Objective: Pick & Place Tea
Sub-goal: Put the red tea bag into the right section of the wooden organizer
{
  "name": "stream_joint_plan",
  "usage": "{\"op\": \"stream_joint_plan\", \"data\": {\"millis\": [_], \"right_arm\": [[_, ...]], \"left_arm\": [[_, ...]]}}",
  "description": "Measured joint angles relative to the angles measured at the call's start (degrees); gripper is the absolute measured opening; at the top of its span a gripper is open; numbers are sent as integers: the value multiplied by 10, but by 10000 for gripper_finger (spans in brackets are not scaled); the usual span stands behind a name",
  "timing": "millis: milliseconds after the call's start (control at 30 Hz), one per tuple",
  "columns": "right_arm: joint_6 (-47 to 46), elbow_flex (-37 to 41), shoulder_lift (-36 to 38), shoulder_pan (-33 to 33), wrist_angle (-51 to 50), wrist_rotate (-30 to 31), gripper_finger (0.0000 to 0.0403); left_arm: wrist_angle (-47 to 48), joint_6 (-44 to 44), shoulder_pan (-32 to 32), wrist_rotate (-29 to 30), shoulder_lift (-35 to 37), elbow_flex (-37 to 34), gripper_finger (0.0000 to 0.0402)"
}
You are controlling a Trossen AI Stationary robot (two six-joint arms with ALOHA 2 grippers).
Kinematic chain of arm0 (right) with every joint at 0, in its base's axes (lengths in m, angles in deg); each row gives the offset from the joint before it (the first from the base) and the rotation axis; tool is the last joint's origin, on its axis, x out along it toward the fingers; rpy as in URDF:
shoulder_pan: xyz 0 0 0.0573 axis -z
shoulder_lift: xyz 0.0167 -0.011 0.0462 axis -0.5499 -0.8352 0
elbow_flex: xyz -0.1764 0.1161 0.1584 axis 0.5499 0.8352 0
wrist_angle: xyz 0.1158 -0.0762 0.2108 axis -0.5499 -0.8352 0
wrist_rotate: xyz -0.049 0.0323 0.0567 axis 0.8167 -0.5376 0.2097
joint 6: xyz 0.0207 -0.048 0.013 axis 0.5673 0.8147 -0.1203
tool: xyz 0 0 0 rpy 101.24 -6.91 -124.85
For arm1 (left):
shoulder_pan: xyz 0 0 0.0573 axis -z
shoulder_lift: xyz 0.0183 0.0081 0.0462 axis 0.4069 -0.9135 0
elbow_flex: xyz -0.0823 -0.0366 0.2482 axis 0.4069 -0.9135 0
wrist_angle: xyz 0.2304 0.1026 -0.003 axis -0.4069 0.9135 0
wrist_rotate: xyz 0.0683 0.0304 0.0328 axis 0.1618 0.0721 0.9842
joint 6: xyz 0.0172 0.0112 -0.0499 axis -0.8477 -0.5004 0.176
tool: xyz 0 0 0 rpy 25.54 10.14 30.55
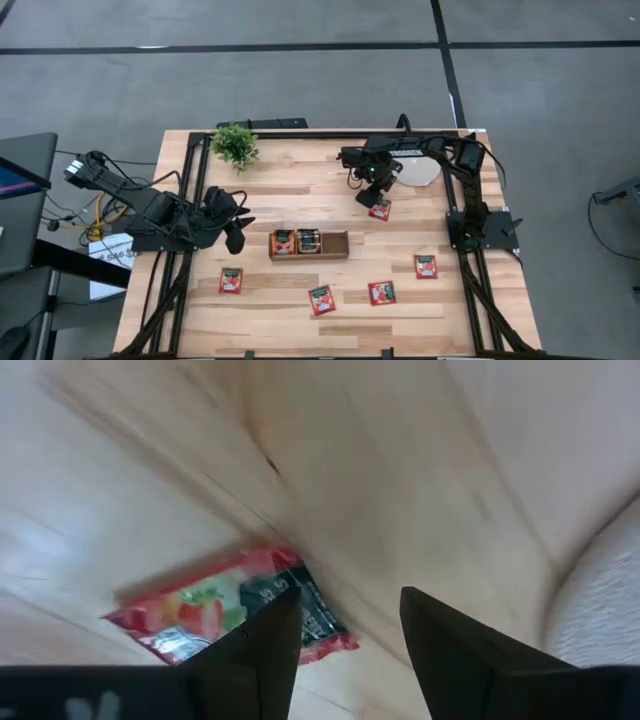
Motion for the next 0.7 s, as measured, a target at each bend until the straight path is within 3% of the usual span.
{"op": "stream_joint_plan", "data": {"millis": [367,700], "right_arm": [[-25,60,4,-4,13,-5,160],[-54,61,3,-19,20,0,101]], "left_arm": [[0,0,0,0,0,0,126],[-2,0,0,0,0,0,126]]}}
